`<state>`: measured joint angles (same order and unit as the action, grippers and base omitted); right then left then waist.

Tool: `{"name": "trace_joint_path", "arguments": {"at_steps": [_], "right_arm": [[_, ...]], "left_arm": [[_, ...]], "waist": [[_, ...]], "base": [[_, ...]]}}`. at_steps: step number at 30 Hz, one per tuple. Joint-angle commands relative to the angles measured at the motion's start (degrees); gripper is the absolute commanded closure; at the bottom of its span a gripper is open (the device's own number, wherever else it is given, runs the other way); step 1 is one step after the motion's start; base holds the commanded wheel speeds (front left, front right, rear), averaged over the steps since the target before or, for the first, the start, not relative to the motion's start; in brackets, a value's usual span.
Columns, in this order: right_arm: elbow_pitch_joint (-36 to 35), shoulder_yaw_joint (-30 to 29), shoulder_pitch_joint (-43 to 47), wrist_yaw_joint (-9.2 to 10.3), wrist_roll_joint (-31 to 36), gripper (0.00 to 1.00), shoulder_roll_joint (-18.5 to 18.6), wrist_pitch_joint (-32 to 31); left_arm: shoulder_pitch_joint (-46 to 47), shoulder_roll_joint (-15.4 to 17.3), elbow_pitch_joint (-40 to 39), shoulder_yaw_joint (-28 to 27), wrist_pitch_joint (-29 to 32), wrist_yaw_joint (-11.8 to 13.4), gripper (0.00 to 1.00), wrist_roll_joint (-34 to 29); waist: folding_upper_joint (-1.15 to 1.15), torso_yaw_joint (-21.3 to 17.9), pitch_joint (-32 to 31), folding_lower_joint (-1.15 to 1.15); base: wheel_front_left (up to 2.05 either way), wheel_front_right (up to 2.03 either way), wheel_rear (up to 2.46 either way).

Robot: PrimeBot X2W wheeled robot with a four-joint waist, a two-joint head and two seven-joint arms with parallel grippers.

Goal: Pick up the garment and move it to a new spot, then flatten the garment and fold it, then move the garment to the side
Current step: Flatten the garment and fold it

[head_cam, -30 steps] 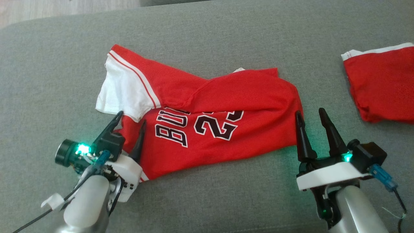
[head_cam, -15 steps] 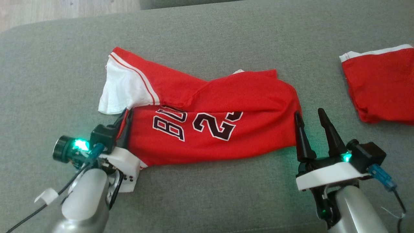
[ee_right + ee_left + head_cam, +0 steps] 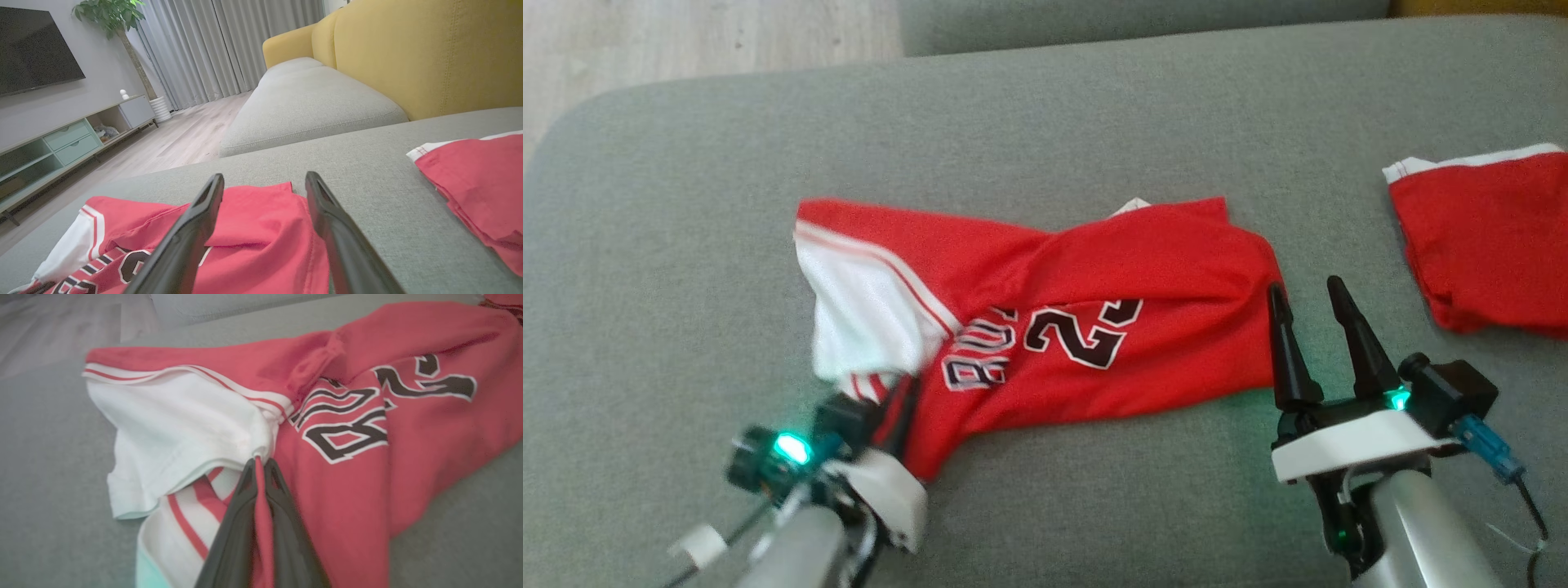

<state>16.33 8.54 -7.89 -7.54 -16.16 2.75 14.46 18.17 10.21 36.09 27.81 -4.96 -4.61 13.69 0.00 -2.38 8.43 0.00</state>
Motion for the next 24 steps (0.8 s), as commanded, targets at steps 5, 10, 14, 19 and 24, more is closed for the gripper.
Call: {"name": "trace_joint_path", "arguments": {"at_steps": [5, 10, 14, 19, 24], "right_arm": [[-1.24, 1.37, -0.58, 0.05, -0.17, 0.0, 0.12, 0.54], [-1.08, 1.36, -0.32, 0.05, -0.05, 0.0, 0.12, 0.54], [-1.03, 1.3, 0.01, 0.05, -0.02, 0.0, 0.12, 0.54], [-0.83, 1.33, 0.64, 0.05, -0.17, 0.0, 0.12, 0.54], [-0.87, 1.67, 1.04, 0.05, -0.42, 0.0, 0.12, 0.54]], "left_arm": [[-1.56, -1.53, -3.74, 1.0, 1.61, -0.92, 0.42, 1.42], [-2.01, -1.88, -5.91, 0.11, -0.03, 1.06, 0.0, 1.91], [-1.81, -1.38, -8.22, -1.71, -2.72, 2.4, 0.0, 2.63], [-2.98, -0.38, -12.97, -6.32, -7.02, 4.61, 0.0, 5.36], [-6.47, -0.46, -15.76, -11.59, -8.72, 6.38, 0.0, 9.81]], "waist": [[0.0, 2.07, -1.88, 0.0], [0.0, 3.57, -2.78, 0.0], [0.0, 4.45, -3.31, 0.0], [0.0, 5.55, -4.23, 0.0], [0.0, 5.83, -4.76, 0.0]], "base": [[0.0, 0.0, 0.0], [0.0, 0.0, 0.0], [0.0, 0.0, 0.0], [0.0, 0.0, 0.0], [0.0, 0.0, 0.0]]}}
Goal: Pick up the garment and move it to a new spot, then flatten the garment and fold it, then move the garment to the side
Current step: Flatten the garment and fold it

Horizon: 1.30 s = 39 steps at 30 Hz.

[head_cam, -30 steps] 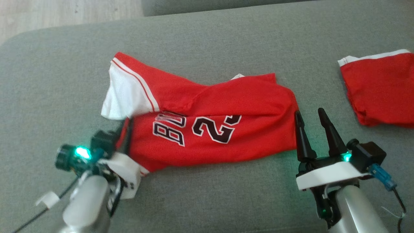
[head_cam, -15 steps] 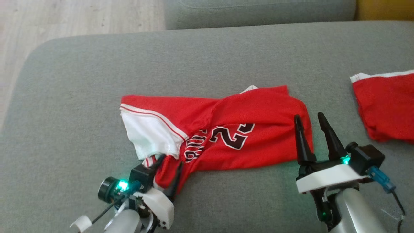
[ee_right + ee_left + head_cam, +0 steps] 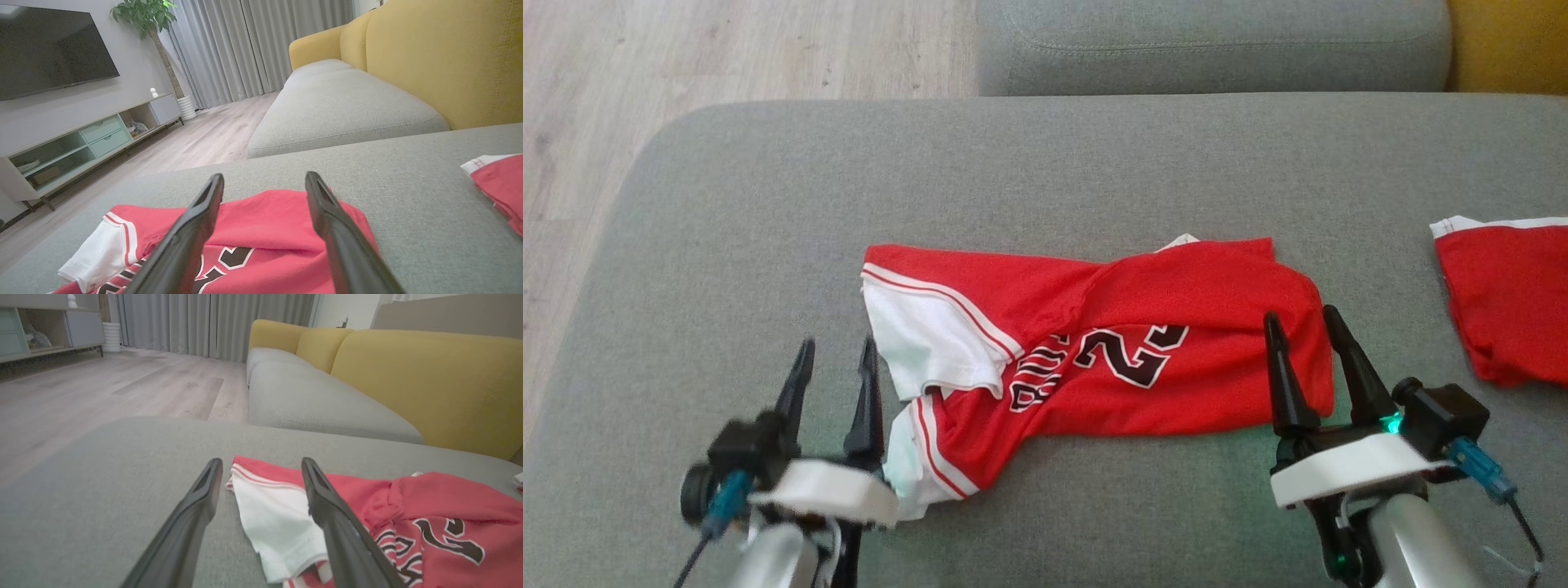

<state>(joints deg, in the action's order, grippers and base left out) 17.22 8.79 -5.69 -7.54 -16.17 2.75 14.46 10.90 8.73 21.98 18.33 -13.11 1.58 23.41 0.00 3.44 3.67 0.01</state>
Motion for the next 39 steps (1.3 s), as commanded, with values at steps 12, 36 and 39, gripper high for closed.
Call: {"name": "trace_joint_path", "arguments": {"at_steps": [12, 36, 39], "right_arm": [[-2.5, 1.71, -2.56, 0.05, 0.65, 0.0, 0.12, 0.54], [-3.59, 1.03, -5.13, 0.05, 0.9, 0.0, 0.12, 0.54], [-3.3, 1.2, -5.19, 0.05, 0.79, 0.0, 0.12, 0.54]], "left_arm": [[4.58, 2.58, 2.23, -1.74, 5.34, -1.94, 0.0, 2.22], [15.65, 3.88, 22.01, 0.92, 15.62, -5.7, 1.0, 4.24], [15.49, 3.81, 22.2, 1.2, 15.08, -6.16, 1.0, 4.53]], "waist": [[0.0, -1.12, 4.72, -0.01], [0.0, -5.24, 11.08, -0.01], [0.0, -5.11, 10.2, -0.01]], "base": [[0.0, 0.0, 0.0], [0.0, 0.0, 0.0], [0.0, 0.0, 0.0]]}}
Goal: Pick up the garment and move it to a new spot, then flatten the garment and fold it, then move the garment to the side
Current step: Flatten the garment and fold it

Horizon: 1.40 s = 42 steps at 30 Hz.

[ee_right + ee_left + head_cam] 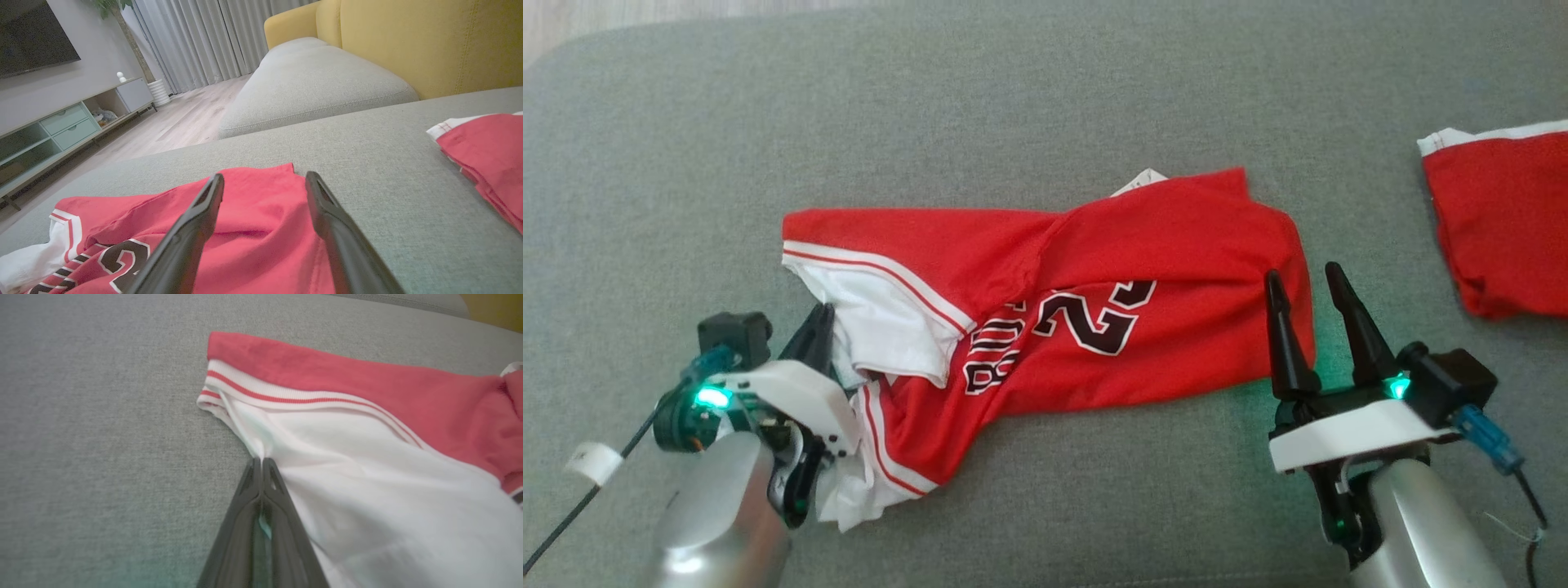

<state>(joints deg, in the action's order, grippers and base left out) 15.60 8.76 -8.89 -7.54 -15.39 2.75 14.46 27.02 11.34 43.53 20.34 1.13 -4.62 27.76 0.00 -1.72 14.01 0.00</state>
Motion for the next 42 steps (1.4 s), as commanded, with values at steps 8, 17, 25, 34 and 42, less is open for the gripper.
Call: {"name": "trace_joint_path", "arguments": {"at_steps": [8, 17, 25, 34, 42], "right_arm": [[-0.75, 2.09, -1.26, 0.05, -0.68, 0.0, 0.12, 0.54], [-0.35, 2.97, -0.12, 0.05, -1.64, 0.0, 0.12, 0.54], [-1.55, 3.85, -1.4, 0.05, -3.21, 0.0, 0.12, 0.54], [-2.85, 5.48, -4.22, 0.05, -4.58, 0.0, 0.12, 0.54], [-4.19, 6.95, -6.06, 0.05, -5.99, 0.0, 0.12, 0.54]], "left_arm": [[-1.23, 1.56, -3.49, -0.97, -3.58, -1.82, 1.0, 2.57], [2.54, 4.31, -17.25, -5.28, 0.88, -2.69, 1.0, 12.58], [11.81, 5.42, -23.29, -12.9, 8.99, 1.74, 1.0, 21.59], [26.88, 8.09, -15.38, -18.41, 10.99, 8.81, 1.0, 23.56], [37.86, 13.06, -6.73, -16.64, 6.82, 9.42, 1.0, 17.43]], "waist": [[0.0, -0.06, -4.29, 0.0], [0.0, -0.63, -7.02, 0.0], [0.0, -3.78, -3.72, 0.0], [0.0, -9.23, 2.89, 0.0], [0.0, -13.21, 7.34, 0.0]], "base": [[0.0, 0.0, 0.0], [0.0, 0.0, 0.0], [0.0, 0.0, 0.0], [0.0, 0.0, 0.0], [0.0, 0.0, 0.0]]}}
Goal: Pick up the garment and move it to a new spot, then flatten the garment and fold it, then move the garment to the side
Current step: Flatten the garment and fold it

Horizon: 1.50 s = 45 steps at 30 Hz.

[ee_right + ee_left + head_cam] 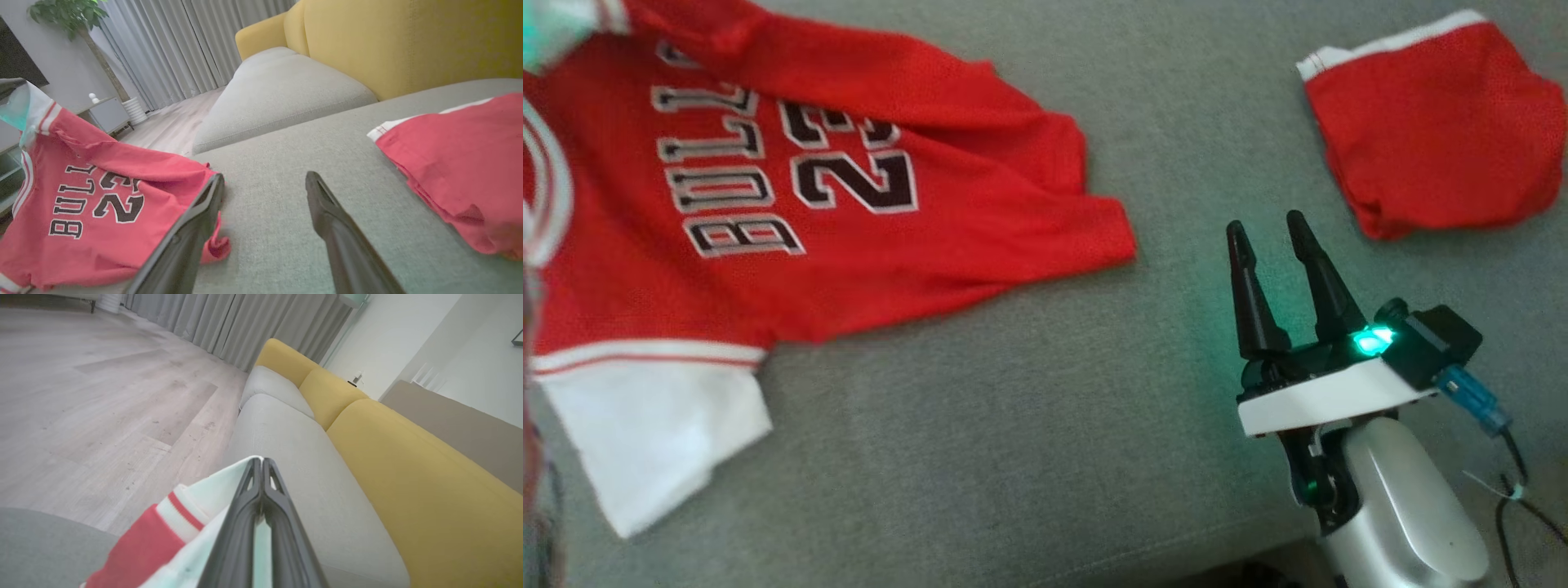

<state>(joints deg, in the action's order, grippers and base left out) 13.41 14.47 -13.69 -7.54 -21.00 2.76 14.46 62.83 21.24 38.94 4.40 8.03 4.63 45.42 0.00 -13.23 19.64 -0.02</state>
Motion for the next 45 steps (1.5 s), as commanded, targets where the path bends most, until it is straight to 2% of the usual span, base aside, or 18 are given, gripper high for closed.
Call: {"name": "trace_joint_path", "arguments": {"at_steps": [1, 4, 5, 6, 9, 12, 16, 18, 26, 28, 34, 38, 45], "right_arm": [[-2.15, 1.36, -1.4, 0.05, -0.53, 0.0, 0.11, 0.54], [-2.43, 1.54, -1.56, 0.05, -0.76, 0.0, 0.11, 0.54], [-2.42, 1.56, -1.56, 0.05, -0.71, 0.0, 0.11, 0.54], [-2.38, 1.61, -1.56, 0.05, -0.61, 0.0, 0.11, 0.54], [-2.21, 1.42, -1.65, 0.05, -0.23, 0.0, 0.11, 0.54], [-1.98, 1.1, -1.63, 0.05, 0.43, 0.0, 0.11, 0.54], [-1.33, 0.02, -1.23, 0.05, 1.61, 0.0, 0.11, 0.54], [-1.04, -0.8, -0.86, 0.05, 2.13, 0.0, 0.11, 0.54], [0.54, -3.94, 1.85, 0.05, 4.24, 0.0, 0.11, 0.54], [0.72, -4.83, 2.57, 0.05, 4.48, 0.0, 0.11, 0.54], [0.96, -6.15, 4.36, 0.05, 5.33, 0.0, 0.11, 0.54], [1.23, -6.15, 5.01, 0.05, 5.98, 0.0, 0.11, 0.54], [1.08, -5.01, 4.46, 0.05, 6.29, 0.0, 0.11, 0.54]], "left_arm": [[3.26, 3.55, -0.92, -0.49, -1.11, 0.1, 1.0, -0.94], [6.13, 4.33, 2.54, 0.49, -5.03, -0.73, 1.0, -3.19], [6.6, 4.2, 4.09, 0.98, -5.3, -0.96, 0.85, -3.58], [6.75, 4.12, 5.54, 2.26, -4.93, -1.74, 0.0, -4.41], [6.66, 3.78, 8.45, 5.16, -6.36, -4.0, 0.0, -6.65], [5.73, 2.5, 10.84, 5.82, -8.85, -6.07, 0.0, -6.55], [3.12, 0.63, 13.16, 6.49, -11.53, -8.64, 0.0, -5.85], [0.88, 0.15, 13.22, 8.83, -12.83, -9.84, 0.0, -7.42], [-13.27, -2.8, 9.01, 14.56, -19.63, -11.57, 0.0, -9.67], [-17.76, -3.29, 6.82, 15.72, -21.13, -11.21, 0.0, -10.86], [-33.19, -5.53, -3.15, 17.36, -22.92, -6.41, 0.0, -14.85], [-41.52, -7.4, -10.57, 15.82, -22.99, -3.45, 0.0, -16.08], [-45.33, -6.97, -12.25, 15.5, -22.55, -2.41, 0.0, -17.35]], "waist": [[0.0, -2.03, 2.12, 0.02], [0.0, -2.47, 2.87, 0.02], [0.0, -2.44, 2.96, 0.02], [0.0, -2.33, 2.97, 0.02], [0.0, -1.51, 2.55, 0.02], [0.0, -0.12, 1.43, 0.02], [0.0, 2.55, -1.16, 0.02], [0.0, 4.23, -2.61, 0.02], [0.0, 11.87, -9.36, 0.02], [0.0, 13.57, -10.69, 0.02], [0.0, 17.2, -12.48, 0.02], [0.0, 18.39, -12.72, 0.02], [0.0, 17.86, -11.77, 0.02]], "base": [[0.0, 0.0, 0.0], [0.0, 0.0, 0.0], [0.0, 0.0, 0.0], [0.0, 0.0, 0.0], [0.0, 0.0, 0.0], [0.0, 0.0, 0.0], [0.0, 0.0, 0.0], [0.0, 0.0, 0.0], [0.0, 0.0, 0.0], [0.0, 0.0, 0.0], [0.0, 0.0, 0.0], [0.0, 0.0, 0.0], [0.0, 0.0, 0.0]]}}
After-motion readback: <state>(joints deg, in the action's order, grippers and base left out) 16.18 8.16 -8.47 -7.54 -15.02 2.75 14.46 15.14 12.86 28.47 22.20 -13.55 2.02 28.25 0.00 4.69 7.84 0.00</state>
